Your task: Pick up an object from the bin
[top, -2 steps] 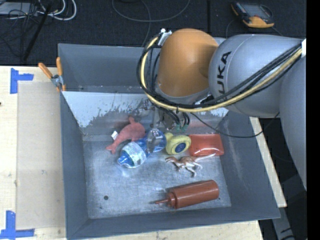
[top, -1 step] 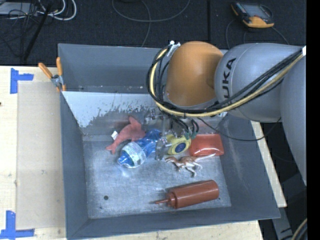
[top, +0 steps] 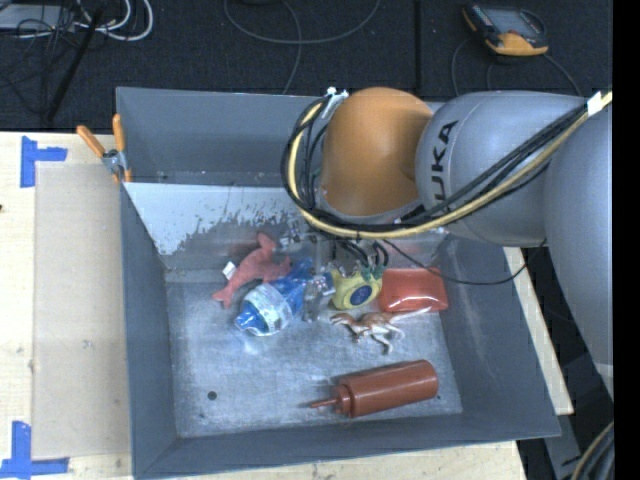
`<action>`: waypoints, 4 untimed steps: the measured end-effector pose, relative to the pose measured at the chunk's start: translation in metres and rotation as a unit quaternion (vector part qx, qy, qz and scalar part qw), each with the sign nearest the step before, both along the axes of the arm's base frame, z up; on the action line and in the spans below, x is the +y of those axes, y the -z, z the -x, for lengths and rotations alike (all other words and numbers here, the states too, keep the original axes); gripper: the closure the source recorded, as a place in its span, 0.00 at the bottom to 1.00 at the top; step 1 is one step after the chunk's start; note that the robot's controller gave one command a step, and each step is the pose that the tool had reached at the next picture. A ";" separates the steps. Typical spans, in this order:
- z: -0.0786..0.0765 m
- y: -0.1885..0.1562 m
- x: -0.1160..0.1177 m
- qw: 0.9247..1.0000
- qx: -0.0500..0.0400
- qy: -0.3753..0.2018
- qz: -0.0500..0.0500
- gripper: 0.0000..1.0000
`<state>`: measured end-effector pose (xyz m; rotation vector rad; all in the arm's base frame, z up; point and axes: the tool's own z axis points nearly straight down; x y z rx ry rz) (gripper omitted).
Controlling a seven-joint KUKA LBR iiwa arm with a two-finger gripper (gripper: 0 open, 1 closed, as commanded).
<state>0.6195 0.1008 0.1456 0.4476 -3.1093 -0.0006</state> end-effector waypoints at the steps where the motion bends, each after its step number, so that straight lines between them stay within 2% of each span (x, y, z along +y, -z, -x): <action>1: -0.004 0.067 0.005 1.000 -0.003 0.005 -0.003 0.00; 2: -0.005 0.059 0.006 1.000 -0.006 0.007 -0.004 1.00; 4: -0.006 0.054 0.008 1.000 -0.003 0.007 -0.002 1.00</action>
Offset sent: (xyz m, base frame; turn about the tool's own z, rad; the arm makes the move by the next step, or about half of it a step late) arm 0.0007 -0.0056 -0.0756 0.0111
